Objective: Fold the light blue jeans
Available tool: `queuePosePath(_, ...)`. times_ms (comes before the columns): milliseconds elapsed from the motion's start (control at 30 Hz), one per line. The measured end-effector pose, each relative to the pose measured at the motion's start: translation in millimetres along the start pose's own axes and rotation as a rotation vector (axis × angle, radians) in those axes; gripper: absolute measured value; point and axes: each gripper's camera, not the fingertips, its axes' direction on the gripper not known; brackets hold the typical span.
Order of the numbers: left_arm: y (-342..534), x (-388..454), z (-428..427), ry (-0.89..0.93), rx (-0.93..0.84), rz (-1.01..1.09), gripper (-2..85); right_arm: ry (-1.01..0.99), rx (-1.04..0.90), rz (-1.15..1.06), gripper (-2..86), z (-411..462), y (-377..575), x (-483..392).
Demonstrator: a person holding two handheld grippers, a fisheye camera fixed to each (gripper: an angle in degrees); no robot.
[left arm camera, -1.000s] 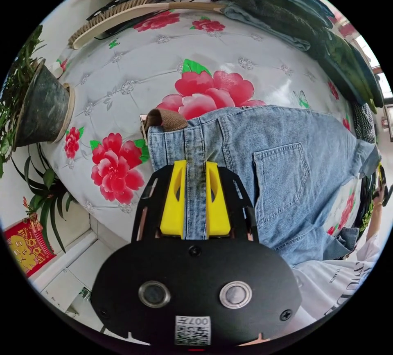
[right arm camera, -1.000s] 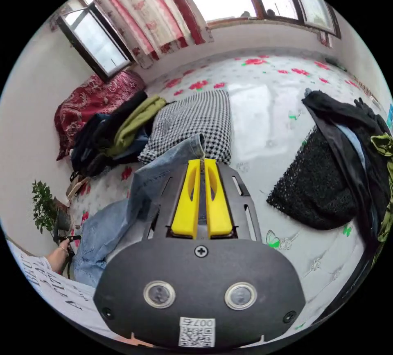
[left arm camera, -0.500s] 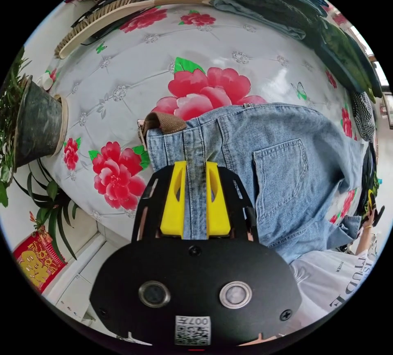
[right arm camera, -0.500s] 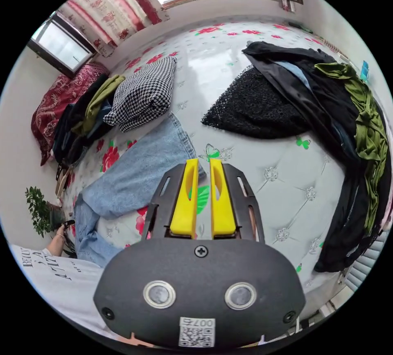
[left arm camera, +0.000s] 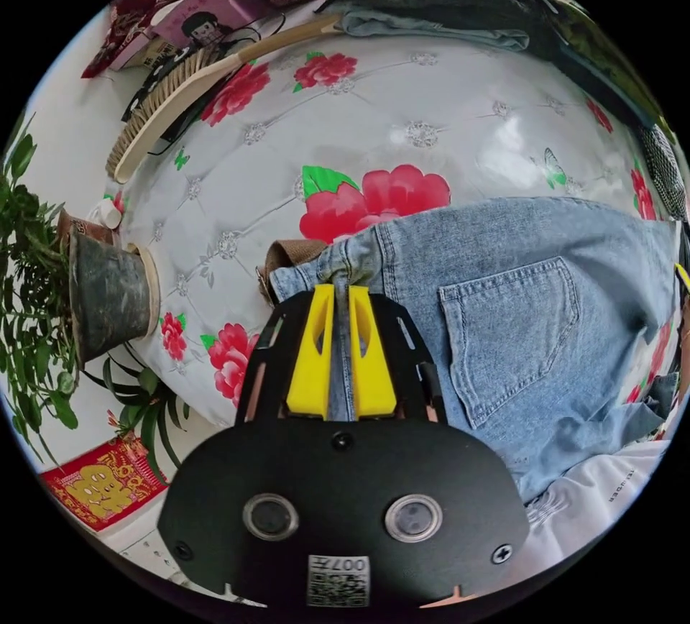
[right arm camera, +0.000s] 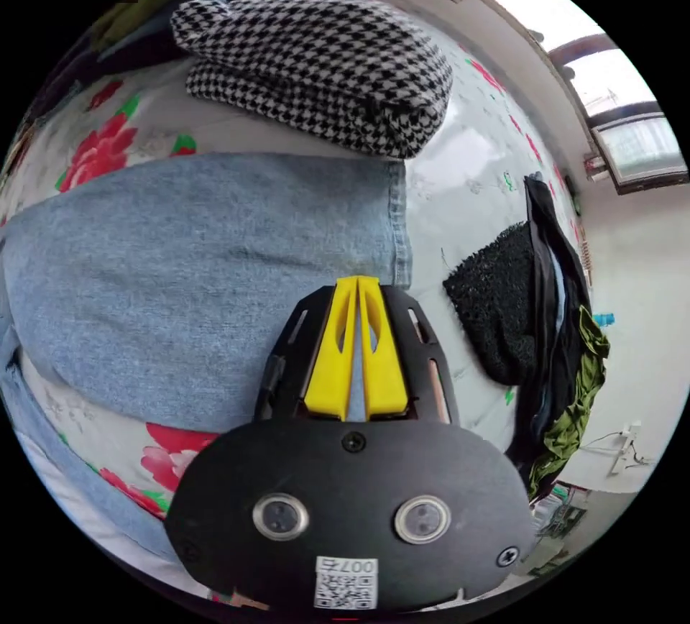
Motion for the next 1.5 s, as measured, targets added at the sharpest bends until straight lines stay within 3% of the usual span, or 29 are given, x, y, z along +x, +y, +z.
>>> queuePosePath(233, 4.7, -11.4, 5.2, -0.073, 0.075, 0.009, 1.8, -0.008, -0.080, 0.082, -0.3, 20.6, -41.2, 55.3)
queuePosePath(367, 35.0, -40.5, 7.2, 0.025, 0.151, -0.069, 4.4, 0.043, -0.056, 0.179, -0.2, 10.1, -52.1, 69.3)
queuePosePath(467, 71.7, -69.7, -1.1, 0.124, 0.162, -0.152, 3.8, -0.104, 0.094, 0.216, -0.2, -29.5, -41.2, 80.2)
queuePosePath(600, 160.4, -97.3, -27.8, 0.133, 0.254, -0.216, 1.6, -0.232, 0.209, 0.073, -0.2, -73.1, -3.5, 48.8)
queuePosePath(733, 261.7, -127.4, -34.4, 0.057, 0.269, -0.276, 0.0, -0.553, 0.225, 0.038, -0.2, -83.1, 56.5, 27.3)
queuePosePath(867, 350.0, -174.2, -11.2, 0.125, 0.243, -0.403, 2.2, -0.698, 0.167, 0.022, -0.2, -76.9, 104.8, 12.4)
queuePosePath(1167, 484.4, -242.1, 143.1, 0.644, 0.077, -0.599, 8.7, -0.788, 0.099, -0.128, -0.3, -70.9, 155.1, -22.3)
queuePosePath(1333, 549.0, -264.4, 230.6, 1.268, 0.191, -1.029, 0.1, -0.786, 0.137, -0.124, -0.2, -69.9, 169.3, -21.8)
queuePosePath(1400, 558.1, -274.5, 225.9, 1.319, 0.295, -1.019, -0.5, -0.781, 0.131, -0.106, -0.3, -64.0, 174.9, -18.2)
queuePosePath(1500, 540.8, -296.1, 182.7, 1.353, 0.463, -0.778, -0.9, -0.779, 0.126, -0.054, -0.3, -52.1, 185.7, -9.7)
